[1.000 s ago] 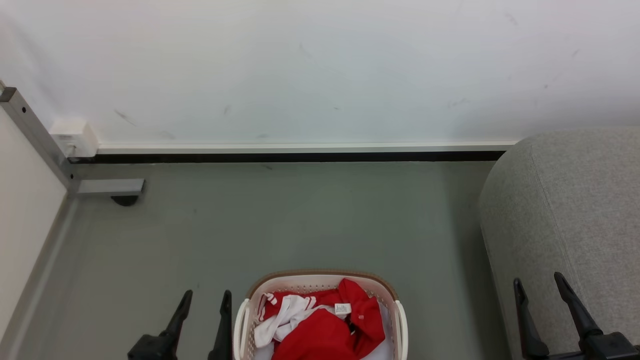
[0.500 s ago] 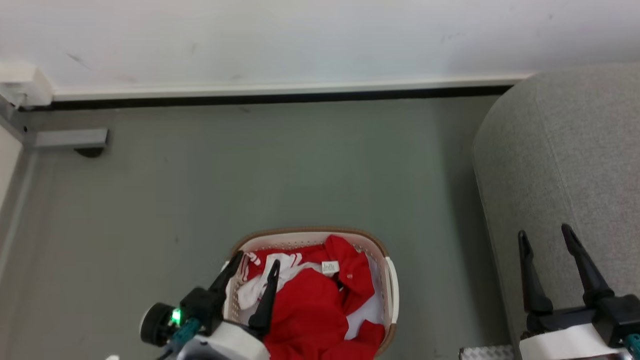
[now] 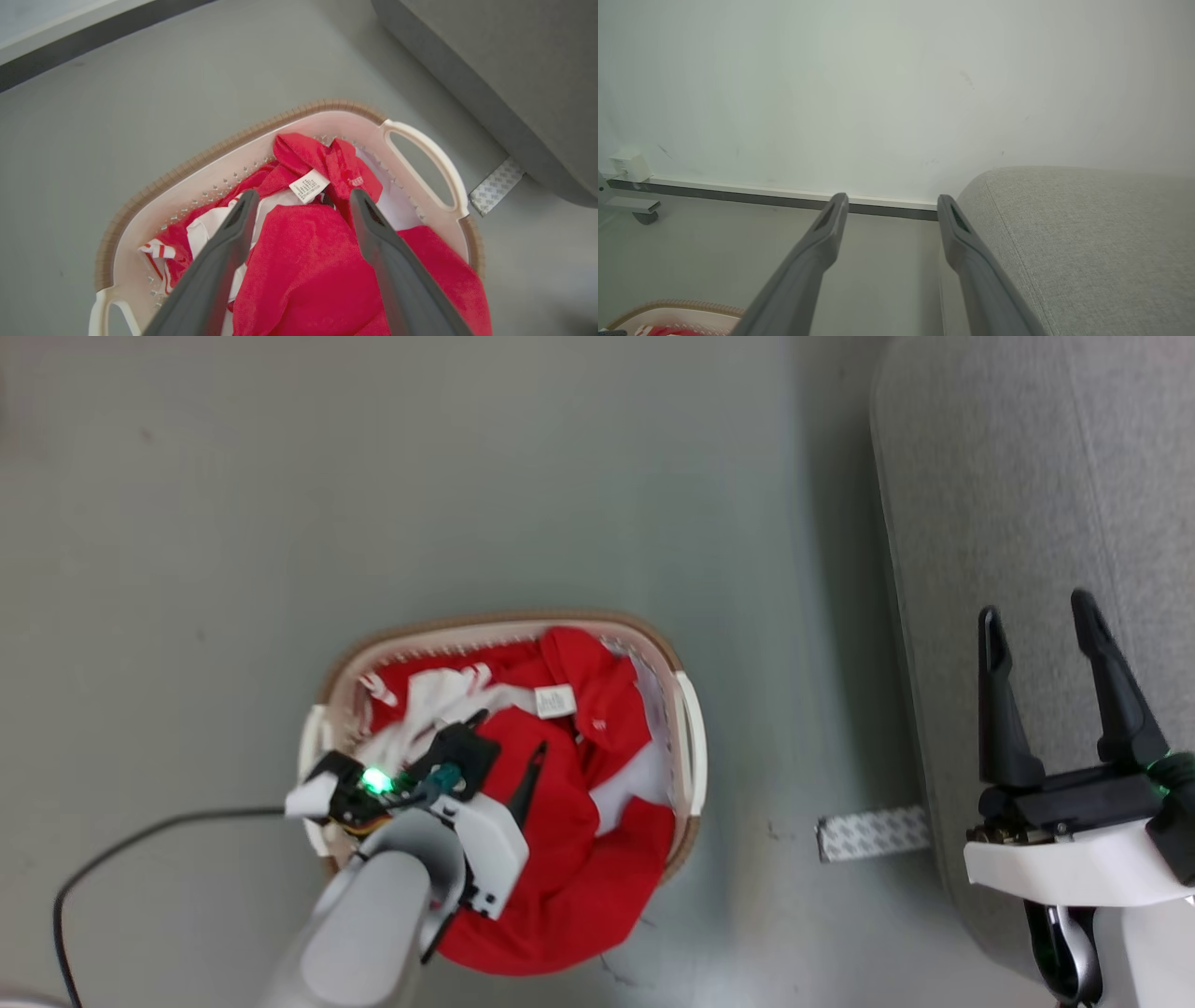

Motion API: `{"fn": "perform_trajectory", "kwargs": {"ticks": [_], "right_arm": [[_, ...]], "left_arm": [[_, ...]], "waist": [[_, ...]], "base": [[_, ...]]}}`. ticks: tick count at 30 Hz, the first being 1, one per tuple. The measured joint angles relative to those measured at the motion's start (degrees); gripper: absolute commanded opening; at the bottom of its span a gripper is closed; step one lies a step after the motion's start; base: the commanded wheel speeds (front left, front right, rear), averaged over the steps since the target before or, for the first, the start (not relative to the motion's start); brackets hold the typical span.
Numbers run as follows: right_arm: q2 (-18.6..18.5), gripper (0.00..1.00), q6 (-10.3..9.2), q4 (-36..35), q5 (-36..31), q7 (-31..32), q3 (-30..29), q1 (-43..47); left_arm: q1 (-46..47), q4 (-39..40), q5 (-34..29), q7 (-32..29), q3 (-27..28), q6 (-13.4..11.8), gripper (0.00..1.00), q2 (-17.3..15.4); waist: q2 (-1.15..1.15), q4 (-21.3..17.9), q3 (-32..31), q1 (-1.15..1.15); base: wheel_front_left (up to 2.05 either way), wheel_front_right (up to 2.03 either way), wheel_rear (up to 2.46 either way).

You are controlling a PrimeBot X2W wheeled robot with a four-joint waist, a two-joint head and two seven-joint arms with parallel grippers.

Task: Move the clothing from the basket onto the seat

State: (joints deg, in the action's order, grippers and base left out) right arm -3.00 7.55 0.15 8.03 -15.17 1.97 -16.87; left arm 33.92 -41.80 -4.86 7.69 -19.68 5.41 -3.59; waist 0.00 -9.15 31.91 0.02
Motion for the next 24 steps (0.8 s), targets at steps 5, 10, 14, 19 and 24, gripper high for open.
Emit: {"fn": "perform_trajectory", "kwargs": {"ticks": [5, 10, 14, 19, 24], "right_arm": [[0.0, 1.00, 0.00, -2.2, 2.3, 0.0, 1.2, -1.9], [0.0, 1.00, 0.00, -3.4, 4.2, 0.0, 1.8, -2.5], [0.0, 1.00, 0.00, -4.5, 5.8, 0.0, 2.8, -3.0], [0.0, 1.00, 0.00, -5.1, 6.9, 0.0, 4.2, -3.1], [0.0, 1.00, 0.00, -5.2, 7.7, 0.0, 4.6, -3.2]], "left_arm": [[5.1, -5.7, -1.9, -4.7, -0.4, -1.5, 1.00, -1.6], [8.9, -8.3, -2.9, -6.4, -1.3, -2.5, 1.00, -2.5], [11.4, -10.2, -4.3, -9.5, -1.6, -3.8, 1.00, -3.9], [12.9, -12.4, -4.8, -12.7, -1.9, -4.4, 1.00, -5.9], [13.0, -14.2, -5.1, -13.7, -2.7, -4.5, 1.00, -6.4]], "waist": [[0.00, -2.6, 6.1, 0.00], [0.00, -5.3, 10.9, 0.00], [0.00, -7.0, 14.2, 0.00], [0.00, -9.1, 17.5, 0.00], [0.00, -11.4, 19.1, 0.00]], "base": [[0.00, 0.00, 0.00], [0.00, 0.00, 0.00], [0.00, 0.00, 0.00], [0.00, 0.00, 0.00], [0.00, 0.00, 0.00]]}}
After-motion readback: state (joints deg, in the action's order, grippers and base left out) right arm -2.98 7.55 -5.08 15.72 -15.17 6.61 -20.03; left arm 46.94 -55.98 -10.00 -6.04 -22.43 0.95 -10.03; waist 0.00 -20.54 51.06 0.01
